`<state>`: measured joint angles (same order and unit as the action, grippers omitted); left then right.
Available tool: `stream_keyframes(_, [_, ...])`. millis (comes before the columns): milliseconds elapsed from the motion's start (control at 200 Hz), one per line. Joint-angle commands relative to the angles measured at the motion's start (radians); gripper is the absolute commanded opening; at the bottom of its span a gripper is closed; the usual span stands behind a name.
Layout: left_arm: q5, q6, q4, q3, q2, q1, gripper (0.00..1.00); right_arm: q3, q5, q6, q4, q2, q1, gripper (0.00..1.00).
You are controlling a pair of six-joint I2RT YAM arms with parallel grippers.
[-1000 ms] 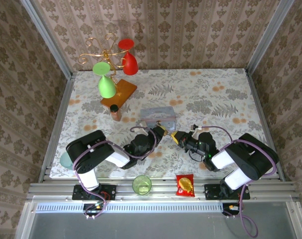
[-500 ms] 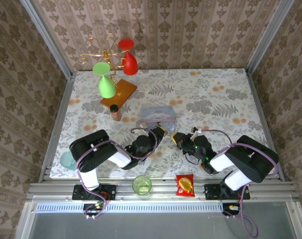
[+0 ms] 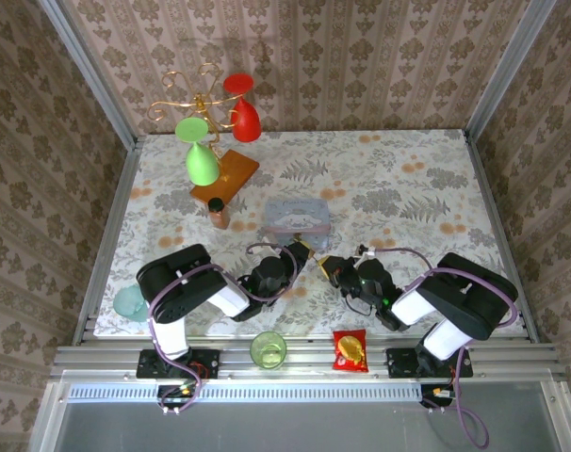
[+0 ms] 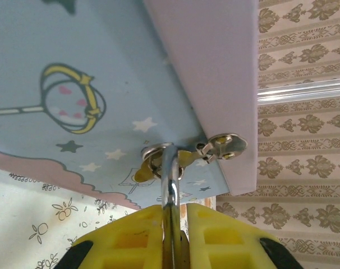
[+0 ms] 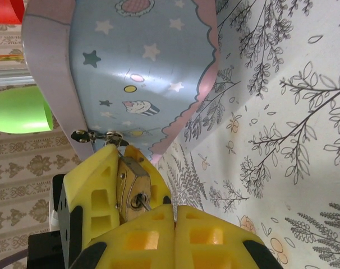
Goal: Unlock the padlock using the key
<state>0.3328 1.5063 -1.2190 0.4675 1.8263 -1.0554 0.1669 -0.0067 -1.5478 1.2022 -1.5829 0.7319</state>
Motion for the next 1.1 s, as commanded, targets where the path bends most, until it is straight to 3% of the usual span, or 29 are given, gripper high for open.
stream_keyframes(0, [-0.147,-0.016,-0.072,0.055,0.02,-0.051,0.0,0.067,-0.061,0.023,0.103,0.008,0.034,0.0])
stream_keyframes(130, [-0.162,-0.003,-0.07,0.062,0.037,-0.054,0.0,0.064,-0.031,0.051,0.067,0.035,0.039,0.0])
stream_keyframes(260, [-0.164,0.008,-0.072,0.049,0.039,-0.058,0.0,0.039,0.007,0.101,-0.077,0.119,0.026,0.0])
stream_keyframes(485, [-0.165,0.024,-0.078,0.039,0.037,-0.066,0.0,0.032,-0.077,0.181,-0.316,0.278,-0.063,0.0])
stream_keyframes(710, [-0.193,0.028,-0.079,0.061,0.011,-0.071,0.0,-0.016,-0.206,0.174,-0.246,0.261,-0.194,0.0])
stream_keyframes(935, [-0.186,0.045,-0.082,0.059,0.031,-0.077,0.0,0.027,-0.246,0.2,-0.29,0.294,-0.196,0.0])
stream_keyframes(1095, [-0.172,0.032,-0.082,0.065,0.033,-0.077,0.0,0.02,-0.191,0.203,-0.313,0.314,-0.147,0.0])
